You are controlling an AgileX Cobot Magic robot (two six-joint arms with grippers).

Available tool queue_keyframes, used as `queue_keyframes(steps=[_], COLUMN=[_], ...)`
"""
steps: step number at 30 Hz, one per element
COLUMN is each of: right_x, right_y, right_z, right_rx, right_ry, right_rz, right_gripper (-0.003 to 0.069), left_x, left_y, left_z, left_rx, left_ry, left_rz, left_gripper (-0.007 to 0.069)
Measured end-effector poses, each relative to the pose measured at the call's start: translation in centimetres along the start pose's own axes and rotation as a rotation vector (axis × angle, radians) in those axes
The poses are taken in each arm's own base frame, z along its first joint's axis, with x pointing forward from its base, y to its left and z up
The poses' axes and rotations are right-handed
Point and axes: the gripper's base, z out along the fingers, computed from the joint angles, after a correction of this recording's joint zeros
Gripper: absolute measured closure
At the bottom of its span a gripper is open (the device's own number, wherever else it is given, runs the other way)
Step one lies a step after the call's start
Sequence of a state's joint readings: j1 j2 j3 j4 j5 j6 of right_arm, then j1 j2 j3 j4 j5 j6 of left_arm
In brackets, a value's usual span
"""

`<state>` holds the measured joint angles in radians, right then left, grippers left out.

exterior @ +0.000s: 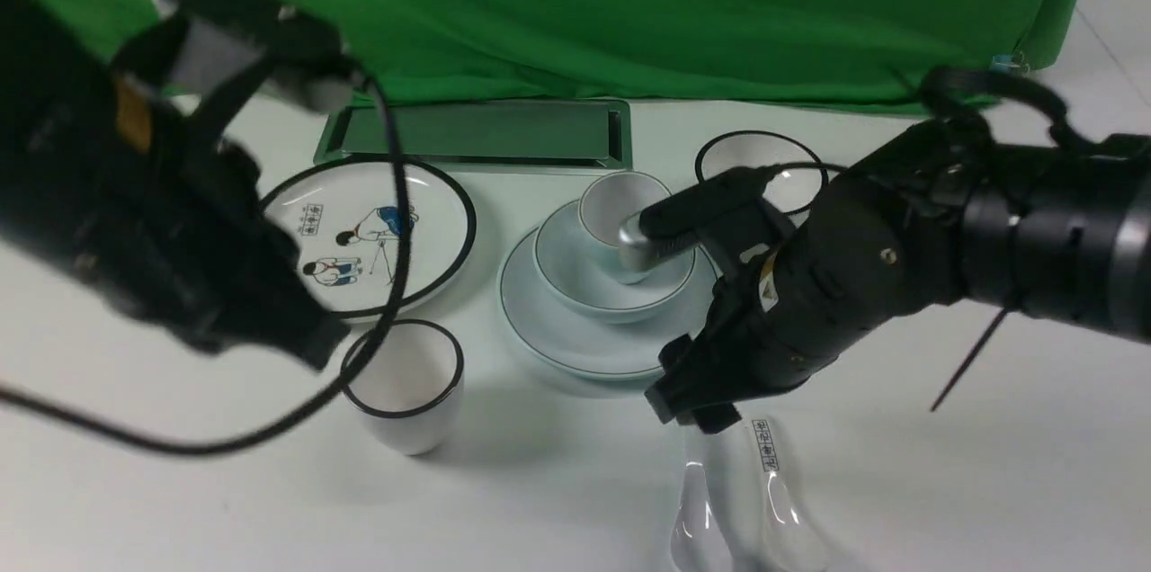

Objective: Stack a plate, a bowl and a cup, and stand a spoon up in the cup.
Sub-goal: Use the right arm to grab a blue soup spoon

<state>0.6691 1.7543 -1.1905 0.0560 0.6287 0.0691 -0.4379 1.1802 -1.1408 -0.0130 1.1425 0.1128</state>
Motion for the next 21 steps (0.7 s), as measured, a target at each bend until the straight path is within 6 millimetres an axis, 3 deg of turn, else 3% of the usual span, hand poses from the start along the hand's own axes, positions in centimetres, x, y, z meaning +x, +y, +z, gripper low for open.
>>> queue_keyframes(steps=[3,8,14,21], right_x=[0.1,0.3,0.2,0.1], right_y=[0.0,0.1,0.1,0.1], right_z=[1.9,3.8,4.5,4.9], right_rx=[0.002,0.005,0.005,0.003], right_ry=[0.031,0.066,0.053,0.045], right_rz=[0.033,0.075,0.129,0.150], right_gripper=[0.0085,0.0084,0.0084,0.0084], left_x=[2.9,5.8,7.3,7.6], left_y=[-0.4,-0.8,-1.1,-1.1], left_z=[0.0,-0.7,-2.1,-2.8], left_rx=[0.009,0.012,0.008,0.003], left_ry=[-0.029,-0.112,-0.200,-0.244], left_rz=[-0.010,-0.016,-0.017,-0.017], left_gripper=[0.0661,0.0661,0.0661,0.0661])
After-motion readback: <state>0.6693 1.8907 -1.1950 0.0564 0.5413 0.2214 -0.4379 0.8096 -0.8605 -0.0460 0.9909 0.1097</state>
